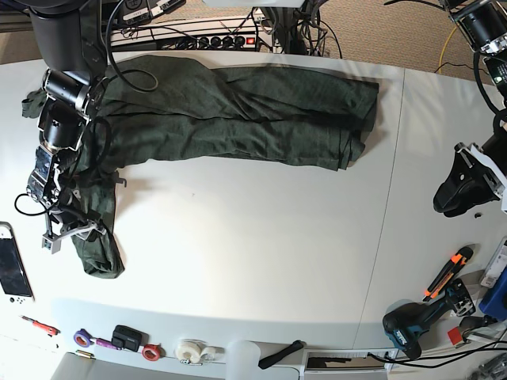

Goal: Layout the t-shirt on the table in an organized manner, then fold the t-shirt properly
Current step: 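Grasp the hanging sleeve end with the right gripper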

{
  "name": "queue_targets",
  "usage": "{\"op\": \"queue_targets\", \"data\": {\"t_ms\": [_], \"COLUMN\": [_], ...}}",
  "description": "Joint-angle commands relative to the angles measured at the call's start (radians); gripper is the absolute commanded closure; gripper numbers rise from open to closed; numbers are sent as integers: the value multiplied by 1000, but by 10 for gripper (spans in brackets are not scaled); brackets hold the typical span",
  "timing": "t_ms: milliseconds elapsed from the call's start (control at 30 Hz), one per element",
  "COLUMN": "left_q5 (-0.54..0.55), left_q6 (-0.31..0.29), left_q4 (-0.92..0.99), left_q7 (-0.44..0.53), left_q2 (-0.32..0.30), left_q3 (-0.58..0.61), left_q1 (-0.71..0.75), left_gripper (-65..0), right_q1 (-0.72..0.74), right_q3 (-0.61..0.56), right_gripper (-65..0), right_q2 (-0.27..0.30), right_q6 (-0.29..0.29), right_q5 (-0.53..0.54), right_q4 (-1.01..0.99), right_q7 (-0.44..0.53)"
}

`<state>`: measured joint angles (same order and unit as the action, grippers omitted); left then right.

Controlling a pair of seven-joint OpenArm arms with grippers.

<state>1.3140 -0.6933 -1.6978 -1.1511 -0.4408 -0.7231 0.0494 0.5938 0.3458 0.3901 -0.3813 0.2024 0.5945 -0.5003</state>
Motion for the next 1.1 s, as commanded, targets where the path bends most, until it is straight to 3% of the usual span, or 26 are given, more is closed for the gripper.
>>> {"op": "queue_targets", "data": {"t_ms": [0, 200, 333, 400, 667, 1000, 1067], "left_q5": [26, 26, 25, 25, 24, -2, -1], "left_q6": [-5, -5, -5, -5, -5, -5, -5], "left_q4": [-15, -15, -15, -15, -15, -15, -15], "left_q7": [23, 23, 23, 23, 22, 23, 24], "left_q2": [-22, -21, -22, -21, -21, -21, -21], "left_q3": [-6, -6, -6, -6, -6, -6, -6], "left_q1": [-13, -13, -13, -13, -13, -13, -13], "left_gripper": [-209, -209, -209, -209, -209, -209, -209], "right_q1": [30, 30, 36, 45, 109, 118, 118], "right_q3": [1, 1, 1, 1, 1, 1, 1], "right_gripper": [-295, -280, -80, -37, -36, -37, -63], "right_q2": [17, 17, 17, 17, 17, 17, 17], "right_q6": [-2, -2, -2, -2, -3, -3, -3], "right_q5": [-9, -12, -12, -12, -12, -12, -12], "right_q4": [3, -14, -13, -13, 23, 100, 100], "right_q7": [12, 23, 45, 57, 58, -7, -20]}}
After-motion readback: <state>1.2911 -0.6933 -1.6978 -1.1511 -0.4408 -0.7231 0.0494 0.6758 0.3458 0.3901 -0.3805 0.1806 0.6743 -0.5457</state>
